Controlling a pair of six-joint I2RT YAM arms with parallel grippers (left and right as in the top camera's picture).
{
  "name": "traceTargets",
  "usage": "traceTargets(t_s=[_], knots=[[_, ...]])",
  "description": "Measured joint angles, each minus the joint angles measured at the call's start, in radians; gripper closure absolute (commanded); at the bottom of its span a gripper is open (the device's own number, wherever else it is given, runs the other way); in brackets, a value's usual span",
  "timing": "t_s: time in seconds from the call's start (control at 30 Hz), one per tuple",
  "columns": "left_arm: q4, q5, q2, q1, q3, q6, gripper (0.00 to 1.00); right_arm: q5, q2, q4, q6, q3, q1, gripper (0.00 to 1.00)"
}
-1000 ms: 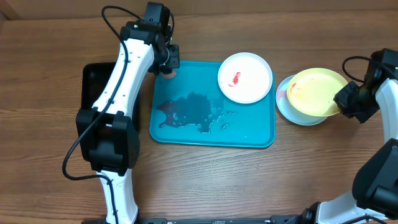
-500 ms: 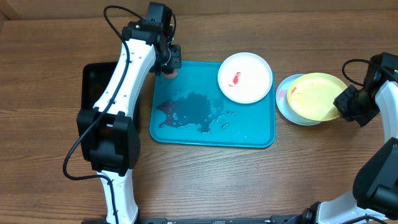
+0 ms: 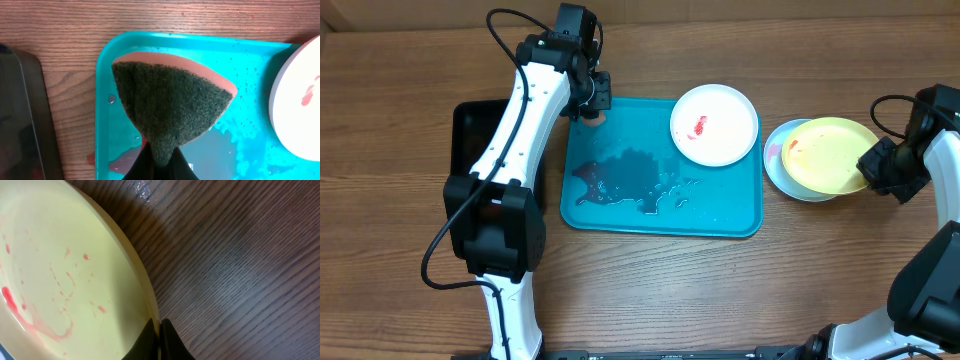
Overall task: Clean dirty plates on tray and stack at the side
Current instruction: 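Grip the stained white plate rim on the tray with the right gripper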
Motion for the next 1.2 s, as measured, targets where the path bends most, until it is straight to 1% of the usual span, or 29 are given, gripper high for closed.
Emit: traceTargets(t_s=[0.37,0.43,0.47,0.53,0.63,0.67,0.8,0.9,0.97,1.07,1.2], knots=[[0.0,0.0,0.0,0.0,0.0,0.0,0.96,-0.002,0.003,0.012,-0.001,0.0,0.004,0.96],[0.0,0.0,0.0,0.0,0.0,0.0,0.96,-0.008,0.015,0.013,0.0,0.0,0.017,0.89],[0.0,0.0,0.0,0.0,0.0,0.0,0.96,-0.011,0.023,0.017,0.0,0.0,0.027,0.82],[0.001,0.0,0.0,0.0,0.0,0.0,0.96,-0.012,0.047,0.026,-0.005,0.0,0.057,0.8],[0.0,0.0,0.0,0.0,0.0,0.001,0.96,-0.017,0.072,0.038,-0.008,0.0,0.092,0.69],[-0.002,0.0,0.0,0.0,0.0,0.001,0.96,-0.019,0.076,0.041,-0.01,0.0,0.1,0.67],[-0.005,0.0,0.0,0.0,0.0,0.001,0.96,-0.039,0.077,0.036,-0.016,0.003,0.103,0.62],[-0.004,0.0,0.0,0.0,0.0,0.001,0.96,-0.104,0.079,0.026,-0.043,0.034,0.104,0.58],[-0.004,0.0,0.0,0.0,0.0,0.001,0.96,-0.158,0.08,0.036,-0.072,0.075,0.114,0.57],[-0.004,0.0,0.0,0.0,0.0,0.001,0.96,-0.227,0.08,0.102,-0.111,0.133,0.161,0.57],[-0.004,0.0,0.0,0.0,0.0,0.001,0.96,-0.259,0.08,0.203,-0.125,0.153,0.289,0.56]])
